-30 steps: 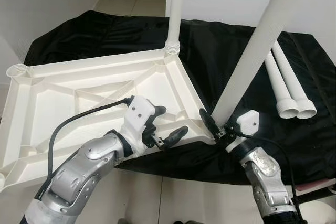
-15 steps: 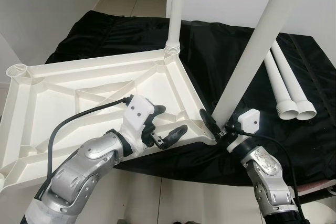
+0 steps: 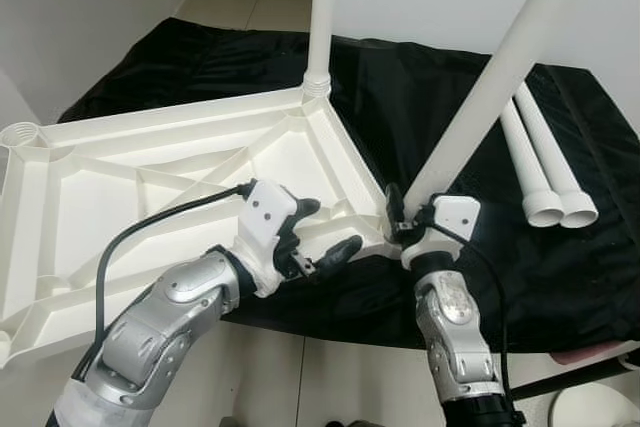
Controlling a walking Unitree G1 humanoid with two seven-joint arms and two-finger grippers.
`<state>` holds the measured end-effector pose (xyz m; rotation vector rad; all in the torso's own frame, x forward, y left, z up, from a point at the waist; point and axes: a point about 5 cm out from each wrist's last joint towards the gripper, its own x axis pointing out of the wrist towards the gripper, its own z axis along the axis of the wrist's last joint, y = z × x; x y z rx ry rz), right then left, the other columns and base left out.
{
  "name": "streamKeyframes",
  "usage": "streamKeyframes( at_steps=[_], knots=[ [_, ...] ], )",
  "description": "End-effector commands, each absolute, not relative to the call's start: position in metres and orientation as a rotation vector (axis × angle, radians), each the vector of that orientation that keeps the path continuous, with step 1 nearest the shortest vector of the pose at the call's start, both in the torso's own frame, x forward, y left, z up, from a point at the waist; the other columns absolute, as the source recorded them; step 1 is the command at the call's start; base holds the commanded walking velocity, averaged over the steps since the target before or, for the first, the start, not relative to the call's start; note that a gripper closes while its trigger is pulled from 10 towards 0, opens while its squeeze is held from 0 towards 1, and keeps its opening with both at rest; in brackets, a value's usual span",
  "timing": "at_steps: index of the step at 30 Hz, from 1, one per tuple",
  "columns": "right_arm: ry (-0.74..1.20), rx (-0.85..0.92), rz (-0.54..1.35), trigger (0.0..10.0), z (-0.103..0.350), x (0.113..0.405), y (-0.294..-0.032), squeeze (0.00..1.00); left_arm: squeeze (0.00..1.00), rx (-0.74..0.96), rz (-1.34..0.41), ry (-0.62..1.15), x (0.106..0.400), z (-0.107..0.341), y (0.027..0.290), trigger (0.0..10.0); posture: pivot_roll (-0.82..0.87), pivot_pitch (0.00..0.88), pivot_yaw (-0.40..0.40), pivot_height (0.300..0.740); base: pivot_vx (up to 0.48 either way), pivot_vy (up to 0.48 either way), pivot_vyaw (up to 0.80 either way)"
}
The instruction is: Building children table
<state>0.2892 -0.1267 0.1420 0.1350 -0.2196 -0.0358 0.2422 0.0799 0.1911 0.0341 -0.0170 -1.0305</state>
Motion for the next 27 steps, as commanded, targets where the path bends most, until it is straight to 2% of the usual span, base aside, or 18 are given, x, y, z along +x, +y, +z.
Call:
streamKeyframes(
  at_steps=[1, 7, 27],
  knots=[
    [0.012, 0.137, -0.145, 10.0, 0.097, 0.284, -0.136, 0.0, 0.0, 0.039, -1.044, -0.014, 0.242, 0.19, 0.079, 10.0, 0.07, 0.11, -0.02, 0.74, 0.0, 0.0, 0.0],
    [-0.041, 0.122, -0.152, 10.0, 0.107, 0.289, -0.126, 0.0, 0.0, 0.038, -1.047, -0.019, 0.244, 0.191, 0.078, 10.0, 0.07, 0.098, -0.025, 0.74, 0.0, 0.0, 0.0],
    [-0.066, 0.005, -0.137, 10.0, 0.108, 0.289, -0.132, 0.0, 0.0, 0.029, -1.046, -0.025, 0.246, 0.192, 0.076, 10.0, 0.06, 0.096, -0.033, 0.74, 0.0, 0.0, 0.0]
  ],
)
